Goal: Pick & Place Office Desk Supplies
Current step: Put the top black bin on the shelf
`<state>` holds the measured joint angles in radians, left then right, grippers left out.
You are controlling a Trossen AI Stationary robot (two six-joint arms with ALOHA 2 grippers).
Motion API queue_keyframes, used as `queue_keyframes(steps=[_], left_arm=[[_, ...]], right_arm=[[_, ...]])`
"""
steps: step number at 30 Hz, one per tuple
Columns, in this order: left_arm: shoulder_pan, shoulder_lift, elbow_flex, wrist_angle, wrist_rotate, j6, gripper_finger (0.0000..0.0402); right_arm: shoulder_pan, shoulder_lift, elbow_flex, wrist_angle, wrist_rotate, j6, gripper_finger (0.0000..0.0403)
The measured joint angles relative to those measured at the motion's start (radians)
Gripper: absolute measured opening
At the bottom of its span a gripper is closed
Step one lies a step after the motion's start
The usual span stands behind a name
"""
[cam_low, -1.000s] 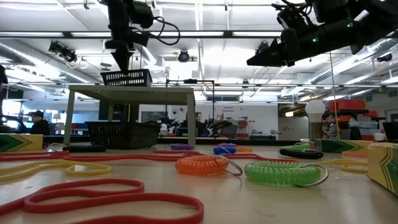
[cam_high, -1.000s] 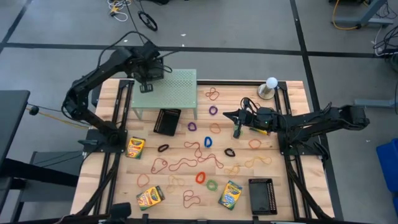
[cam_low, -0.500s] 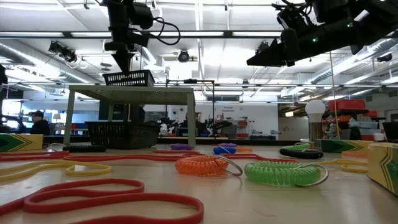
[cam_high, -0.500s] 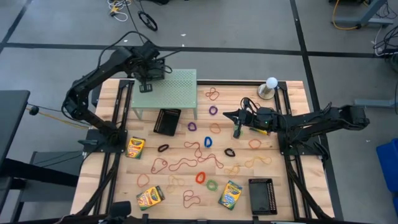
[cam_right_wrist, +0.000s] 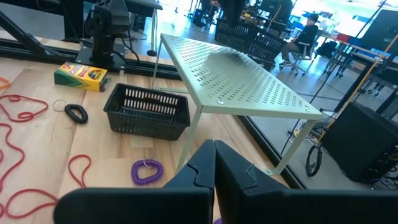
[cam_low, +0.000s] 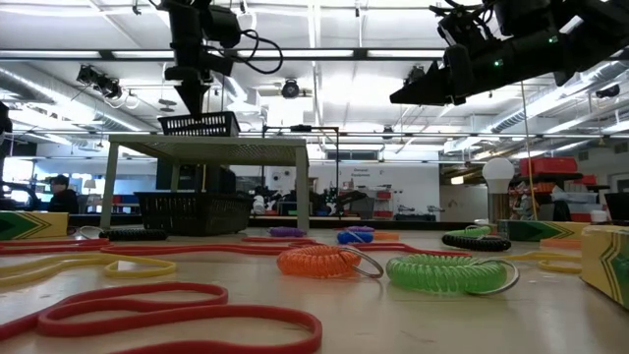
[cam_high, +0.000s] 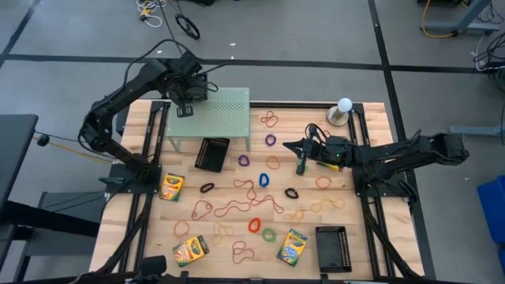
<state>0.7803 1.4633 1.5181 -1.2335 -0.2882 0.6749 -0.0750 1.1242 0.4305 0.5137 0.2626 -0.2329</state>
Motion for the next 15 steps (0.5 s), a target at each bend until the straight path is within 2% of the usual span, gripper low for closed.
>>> queue_keyframes(steps=[15], left_arm=[[-0.029, 0.031, 0.000, -0.031, 0.001, -0.022, 0.0024]], right_arm=[[0.000, 0.000, 0.000, 0.000, 0.000, 0.000, 0.0005]])
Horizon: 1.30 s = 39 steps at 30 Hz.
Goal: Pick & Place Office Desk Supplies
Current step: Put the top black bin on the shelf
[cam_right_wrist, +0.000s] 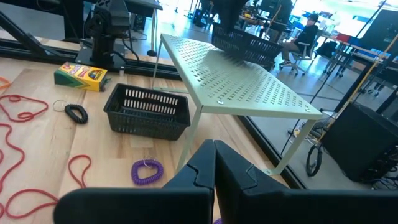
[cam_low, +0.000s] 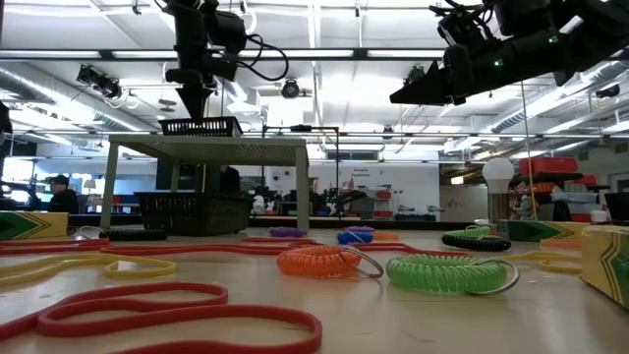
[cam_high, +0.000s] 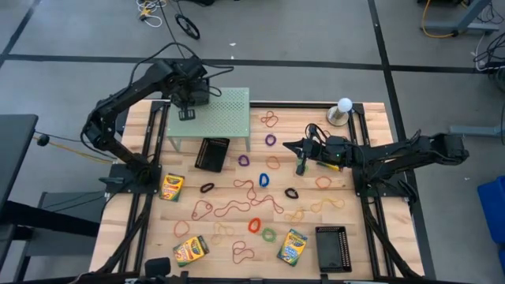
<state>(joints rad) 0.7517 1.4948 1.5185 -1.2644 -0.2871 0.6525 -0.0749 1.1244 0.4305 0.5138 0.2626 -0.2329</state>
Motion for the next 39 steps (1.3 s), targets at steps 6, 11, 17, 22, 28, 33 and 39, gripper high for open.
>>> queue_keyframes(steps=[6, 11, 17, 22, 28, 33, 39], left_arm=[[0.001, 0.000, 0.000, -0.001, -0.001, 0.001, 0.0026], [0.000, 0.000, 0.000, -0.001, -0.001, 0.000, 0.0036], [0.000, 0.000, 0.000, -0.003, -0.001, 0.000, 0.0053], [0.000, 0.000, 0.000, -0.006, -0.001, 0.001, 0.0069], [0.000, 0.000, 0.000, -0.006, -0.003, 0.001, 0.0087], [0.000, -0.004, 0.000, -0.007, -0.009, 0.002, 0.0107], [-0.021, -0.026, 0.000, -0.009, -0.053, 0.021, 0.0117]], right_arm=[[0.000, 0.000, 0.000, 0.000, 0.000, 0.000, 0.0005], [0.000, 0.000, 0.000, 0.000, 0.000, 0.000, 0.0005], [0.000, 0.000, 0.000, 0.000, 0.000, 0.000, 0.0005], [0.000, 0.000, 0.000, 0.000, 0.000, 0.000, 0.0005], [0.000, 0.000, 0.000, 0.000, 0.000, 0.000, 0.0005], [0.000, 0.000, 0.000, 0.000, 0.000, 0.000, 0.0005], [0.000, 0.000, 0.000, 0.000, 0.000, 0.000, 0.0005]])
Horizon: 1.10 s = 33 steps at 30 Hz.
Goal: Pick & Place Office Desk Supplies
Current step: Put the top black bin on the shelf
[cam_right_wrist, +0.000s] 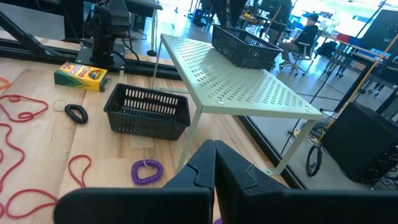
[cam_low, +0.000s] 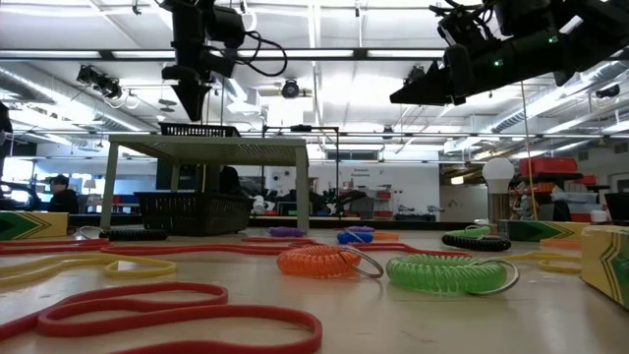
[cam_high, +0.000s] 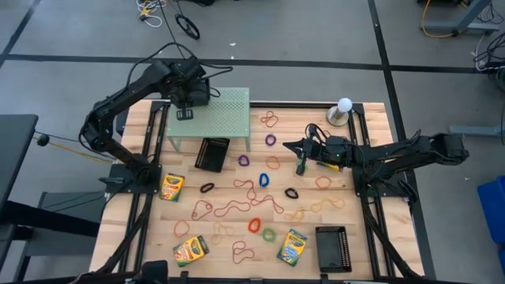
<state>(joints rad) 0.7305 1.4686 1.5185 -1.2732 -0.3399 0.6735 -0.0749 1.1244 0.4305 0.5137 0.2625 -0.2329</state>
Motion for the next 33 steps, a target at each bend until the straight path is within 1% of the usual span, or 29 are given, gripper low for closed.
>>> queue_keyframes(steps=[5, 11, 21, 24, 30, 33], left_arm=[[-0.014, -0.004, 0.001, -0.029, -0.010, -0.003, 0.0118], [-0.033, -0.004, 0.001, -0.045, -0.074, 0.006, 0.0125], [-0.022, -0.004, 0.000, -0.063, -0.096, -0.015, 0.0196], [-0.021, -0.004, -0.035, -0.062, -0.102, -0.006, 0.0205], [-0.015, -0.027, -0.143, -0.009, -0.201, 0.052, 0.0207], [-0.015, -0.052, -0.165, 0.014, -0.213, 0.065, 0.0207]], right_arm=[[0.000, 0.000, 0.000, 0.000, 0.000, 0.000, 0.0005], [0.000, 0.000, 0.000, 0.000, 0.000, 0.008, 0.0005], [0.000, 0.000, 0.000, 0.000, -0.001, 0.009, 0.0005], [0.000, 0.000, 0.000, 0.000, -0.012, 0.009, 0.0005], [0.000, 0.000, 0.000, -0.001, -0.013, 0.009, 0.0005], [0.000, 0.000, 0.000, -0.001, -0.014, 0.008, 0.0005]])
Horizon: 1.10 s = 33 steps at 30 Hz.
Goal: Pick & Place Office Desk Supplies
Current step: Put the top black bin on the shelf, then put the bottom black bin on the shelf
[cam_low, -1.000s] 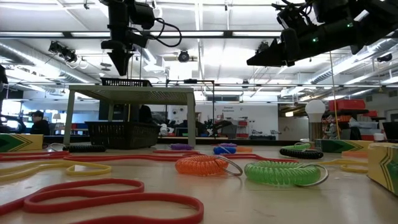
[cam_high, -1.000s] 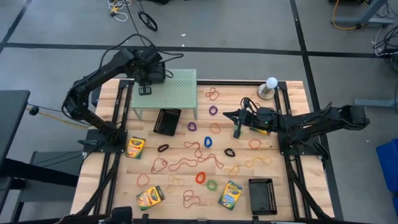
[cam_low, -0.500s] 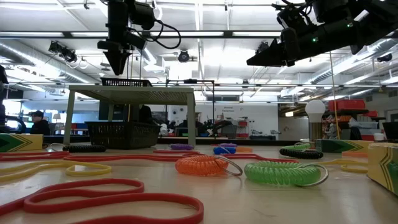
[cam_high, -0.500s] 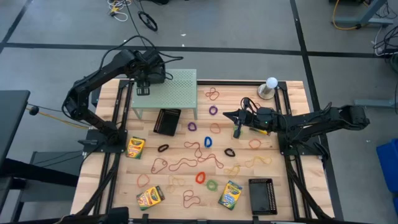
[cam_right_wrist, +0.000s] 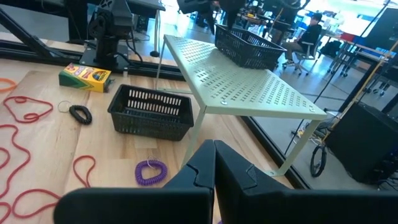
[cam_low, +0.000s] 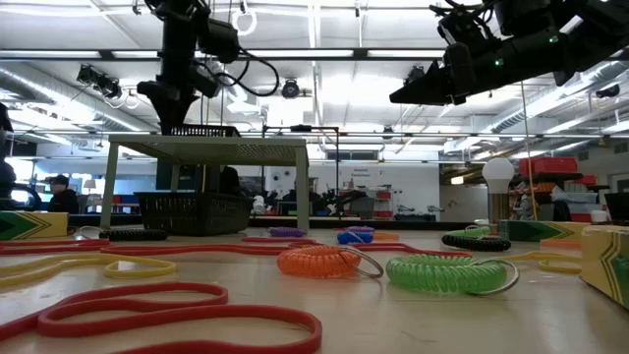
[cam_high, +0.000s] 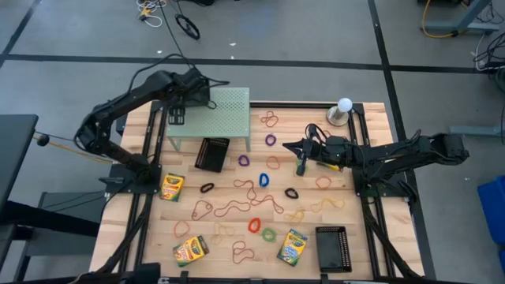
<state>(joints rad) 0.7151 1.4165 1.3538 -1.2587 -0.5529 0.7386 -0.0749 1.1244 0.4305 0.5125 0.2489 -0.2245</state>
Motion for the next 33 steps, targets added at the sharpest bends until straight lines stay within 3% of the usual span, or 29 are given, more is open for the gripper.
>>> queue_keyframes(steps=[15, 23, 27, 30, 33], left_arm=[[0.045, -0.060, -0.005, 0.050, -0.013, 0.005, 0.0207], [-0.002, -0.120, -0.005, -0.013, -0.067, -0.007, 0.0191], [-0.046, -0.181, -0.005, -0.052, 0.062, -0.173, 0.0146], [-0.104, -0.232, -0.005, -0.040, 0.256, -0.314, 0.0101], [-0.193, -0.284, -0.037, 0.083, 0.442, -0.395, 0.0054]], right_arm=[[0.000, 0.000, 0.000, 0.000, -0.003, 0.003, 0.0005], [0.000, 0.000, 0.000, 0.000, -0.003, 0.014, 0.0005], [0.000, 0.000, 0.000, 0.000, -0.056, 0.037, 0.0005], [0.000, 0.000, 0.000, 0.001, -0.116, 0.037, 0.0005], [0.000, 0.000, 0.000, 0.011, -0.126, 0.062, 0.0005]])
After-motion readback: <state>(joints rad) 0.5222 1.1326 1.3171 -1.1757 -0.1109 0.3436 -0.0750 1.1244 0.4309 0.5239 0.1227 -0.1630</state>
